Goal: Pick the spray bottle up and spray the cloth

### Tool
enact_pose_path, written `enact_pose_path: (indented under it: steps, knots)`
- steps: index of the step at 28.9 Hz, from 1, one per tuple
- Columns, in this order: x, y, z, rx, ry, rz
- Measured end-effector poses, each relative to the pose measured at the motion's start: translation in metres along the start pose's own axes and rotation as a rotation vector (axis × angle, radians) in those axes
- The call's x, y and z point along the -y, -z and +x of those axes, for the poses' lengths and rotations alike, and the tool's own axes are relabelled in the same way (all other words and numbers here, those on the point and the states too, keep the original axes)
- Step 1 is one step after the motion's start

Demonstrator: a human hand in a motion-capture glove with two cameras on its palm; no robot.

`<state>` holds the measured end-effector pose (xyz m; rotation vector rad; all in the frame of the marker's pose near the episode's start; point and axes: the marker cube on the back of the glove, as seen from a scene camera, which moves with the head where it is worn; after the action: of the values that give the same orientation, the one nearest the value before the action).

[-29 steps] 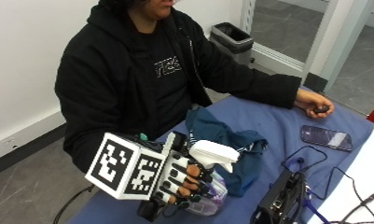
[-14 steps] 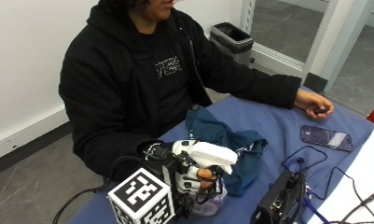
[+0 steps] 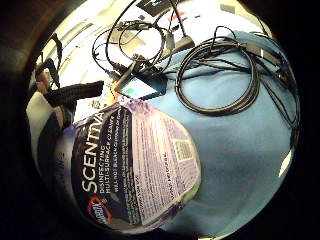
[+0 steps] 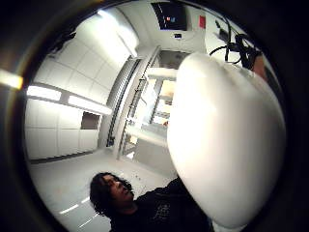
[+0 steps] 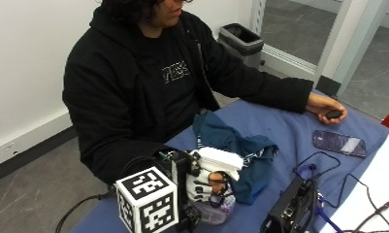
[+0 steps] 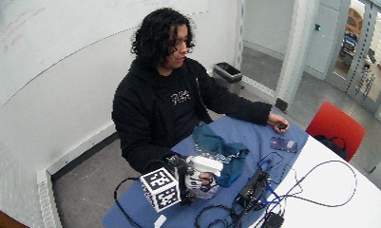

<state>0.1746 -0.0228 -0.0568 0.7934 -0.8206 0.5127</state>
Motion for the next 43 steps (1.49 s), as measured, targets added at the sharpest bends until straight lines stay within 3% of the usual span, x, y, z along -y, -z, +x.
enact_pose_path:
  steps: [8,20,27,34,43]
  knots:
    - [0.013,-0.018,-0.002,0.007,0.039,0.082]
    - [0.014,-0.016,-0.004,0.022,0.029,0.065]
    - [-0.003,0.009,-0.039,-0.090,-0.002,-0.158]
    - [0.006,-0.009,-0.089,-0.265,-0.011,-0.345]
    - [-0.009,-0.025,-0.098,-0.673,-0.113,-0.787]
